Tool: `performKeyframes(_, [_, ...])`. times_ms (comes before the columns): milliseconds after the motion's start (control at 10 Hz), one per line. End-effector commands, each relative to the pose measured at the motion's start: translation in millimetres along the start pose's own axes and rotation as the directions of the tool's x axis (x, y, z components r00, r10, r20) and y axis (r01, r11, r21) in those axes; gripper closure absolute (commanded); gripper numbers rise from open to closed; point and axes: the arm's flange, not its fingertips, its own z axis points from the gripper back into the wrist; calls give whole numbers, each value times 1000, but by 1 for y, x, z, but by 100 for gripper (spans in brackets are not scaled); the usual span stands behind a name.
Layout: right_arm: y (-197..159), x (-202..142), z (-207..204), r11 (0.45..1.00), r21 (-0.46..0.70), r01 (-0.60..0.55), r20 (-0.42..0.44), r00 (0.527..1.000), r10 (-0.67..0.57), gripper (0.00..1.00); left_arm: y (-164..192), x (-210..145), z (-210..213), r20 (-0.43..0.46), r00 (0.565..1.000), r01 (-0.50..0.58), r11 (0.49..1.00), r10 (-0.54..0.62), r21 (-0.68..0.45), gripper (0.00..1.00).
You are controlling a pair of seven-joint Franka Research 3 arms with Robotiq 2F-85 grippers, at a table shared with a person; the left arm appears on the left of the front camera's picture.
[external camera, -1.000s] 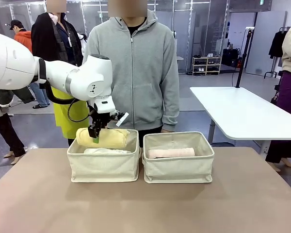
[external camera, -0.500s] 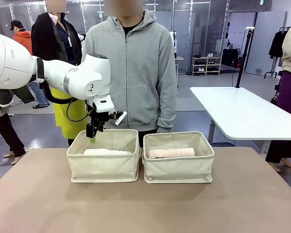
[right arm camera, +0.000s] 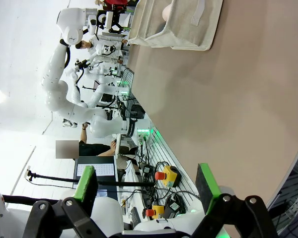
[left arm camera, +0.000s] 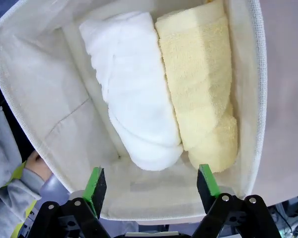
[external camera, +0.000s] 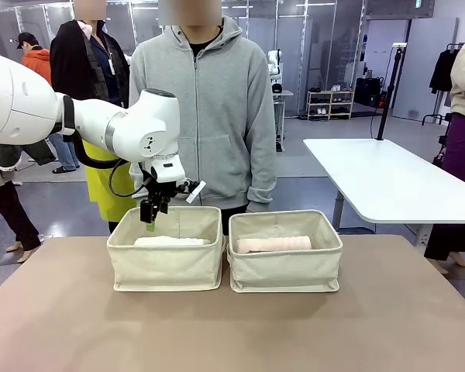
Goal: Divide the towels into two baskets.
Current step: Pick up one hotel-folded towel from the bottom of the table and place it in the Fabric basket indicated by the person.
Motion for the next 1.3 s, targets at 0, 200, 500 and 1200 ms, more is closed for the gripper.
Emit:
performKeyframes(0, [3,-2,-3,1000,-5,2,3,1000,-2,0,1,-4,1,-5,1000,11,1000,-11,5,8])
performKeyframes(200, [3,-2,-3,1000,-5,2,3,1000,-2,0,1,-4,1,-5,1000,11,1000,-11,5,8])
performKeyframes(500, [3,-2,-3,1000,-5,2,3,1000,-2,0,1,-4,1,-5,1000,11,1000,-11,5,8])
performKeyframes(1200, [3,-2,-3,1000,-5,2,3,1000,-2,0,-138,-189,98,460,742,-437,873,487,-217,7])
